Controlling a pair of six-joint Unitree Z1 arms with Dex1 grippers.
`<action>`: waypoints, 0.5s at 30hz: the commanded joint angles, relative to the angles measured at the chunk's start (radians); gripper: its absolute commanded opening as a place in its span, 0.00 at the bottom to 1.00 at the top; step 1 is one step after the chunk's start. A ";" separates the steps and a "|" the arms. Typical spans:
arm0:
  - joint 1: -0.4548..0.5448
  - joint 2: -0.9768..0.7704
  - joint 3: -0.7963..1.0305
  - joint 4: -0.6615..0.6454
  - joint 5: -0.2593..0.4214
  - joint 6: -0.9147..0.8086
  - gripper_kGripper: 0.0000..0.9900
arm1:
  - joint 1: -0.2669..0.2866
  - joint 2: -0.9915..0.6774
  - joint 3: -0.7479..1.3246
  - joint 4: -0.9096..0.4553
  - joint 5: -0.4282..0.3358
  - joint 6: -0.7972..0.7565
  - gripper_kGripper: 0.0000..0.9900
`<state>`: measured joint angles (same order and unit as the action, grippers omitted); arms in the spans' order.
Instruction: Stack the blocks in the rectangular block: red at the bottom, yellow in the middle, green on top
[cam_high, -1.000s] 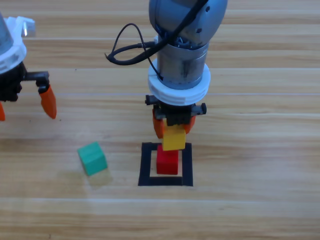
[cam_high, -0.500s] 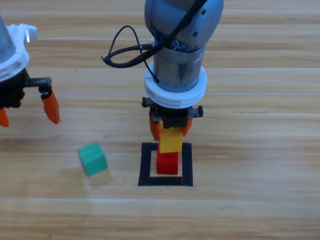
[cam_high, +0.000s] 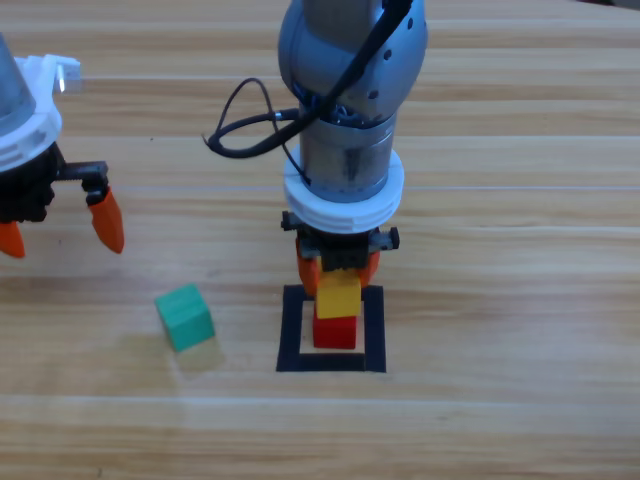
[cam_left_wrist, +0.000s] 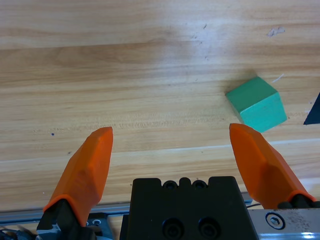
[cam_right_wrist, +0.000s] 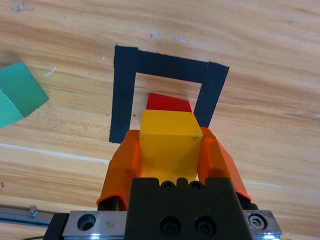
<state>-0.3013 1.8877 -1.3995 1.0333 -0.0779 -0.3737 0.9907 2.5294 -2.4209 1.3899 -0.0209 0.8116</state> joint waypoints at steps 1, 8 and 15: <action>0.016 0.022 0.028 -0.015 -0.014 0.013 1.00 | 0.028 0.058 -0.004 0.008 0.001 0.006 0.00; 0.017 0.025 0.034 -0.024 -0.022 0.021 1.00 | 0.039 0.055 -0.003 0.009 -0.011 0.012 0.00; 0.017 0.030 0.036 -0.030 -0.028 0.027 1.00 | 0.045 0.046 -0.001 0.009 -0.022 0.014 0.31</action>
<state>-0.3004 1.8878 -1.3841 1.0229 -0.0926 -0.3559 1.0029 2.5296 -2.4234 1.3899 -0.0242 0.8178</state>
